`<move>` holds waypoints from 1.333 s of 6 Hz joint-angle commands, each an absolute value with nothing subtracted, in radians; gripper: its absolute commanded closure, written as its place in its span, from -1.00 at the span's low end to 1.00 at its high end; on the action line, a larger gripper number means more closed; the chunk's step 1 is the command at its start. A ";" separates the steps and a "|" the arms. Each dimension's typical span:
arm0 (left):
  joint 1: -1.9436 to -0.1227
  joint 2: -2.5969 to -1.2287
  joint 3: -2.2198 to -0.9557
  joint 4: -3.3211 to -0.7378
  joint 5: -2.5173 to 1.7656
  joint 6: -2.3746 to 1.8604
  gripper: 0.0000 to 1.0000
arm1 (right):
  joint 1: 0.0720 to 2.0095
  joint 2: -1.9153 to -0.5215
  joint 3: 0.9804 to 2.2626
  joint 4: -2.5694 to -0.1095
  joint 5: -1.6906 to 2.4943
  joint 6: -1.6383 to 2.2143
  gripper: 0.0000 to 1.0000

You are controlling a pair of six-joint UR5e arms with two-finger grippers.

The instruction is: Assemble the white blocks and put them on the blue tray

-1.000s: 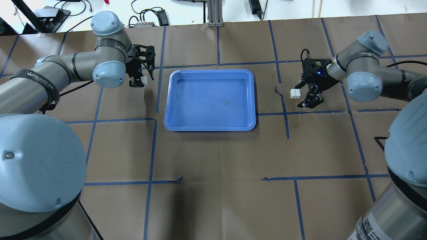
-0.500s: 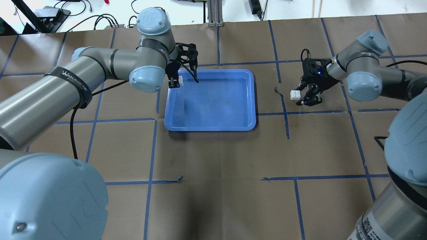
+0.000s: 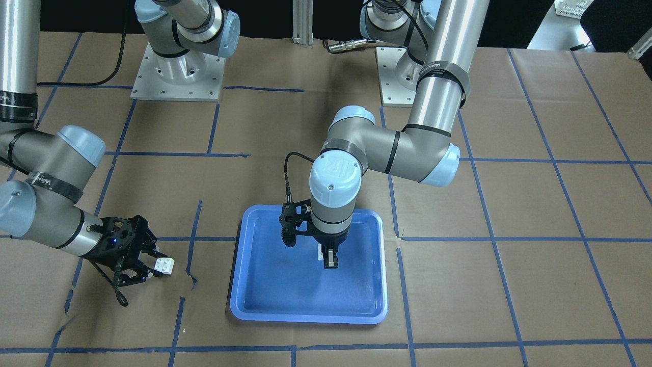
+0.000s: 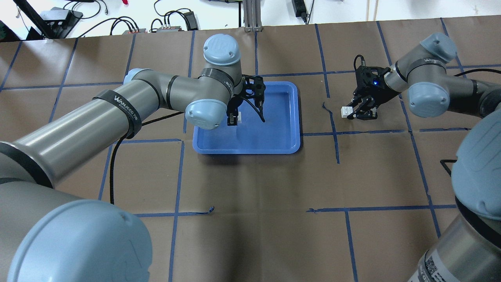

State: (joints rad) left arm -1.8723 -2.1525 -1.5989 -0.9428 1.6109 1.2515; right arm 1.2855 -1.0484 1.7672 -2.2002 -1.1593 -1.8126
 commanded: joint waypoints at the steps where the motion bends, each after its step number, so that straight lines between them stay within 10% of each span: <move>1: -1.891 -2.171 -1.601 -0.940 1.611 1.230 0.86 | 1.285 -1.052 1.718 -2.195 -1.155 -1.809 0.31; 6: -1.894 -2.180 -1.635 -0.882 1.615 1.174 0.51 | 1.298 -1.112 1.674 -2.146 -1.149 -1.885 0.50; 7: -1.894 -2.181 -1.635 -0.885 1.612 1.166 -0.45 | 1.304 -1.112 1.674 -2.145 -1.147 -1.917 0.51; 8: -1.894 -2.181 -1.635 -0.885 1.612 1.166 -0.47 | 1.311 -1.112 1.675 -2.145 -1.103 -1.924 0.51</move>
State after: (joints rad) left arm -1.8943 -2.1821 -1.6362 -0.8852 1.6129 1.1706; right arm 1.3045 -1.1113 1.6740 -2.1461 -1.1335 -1.9081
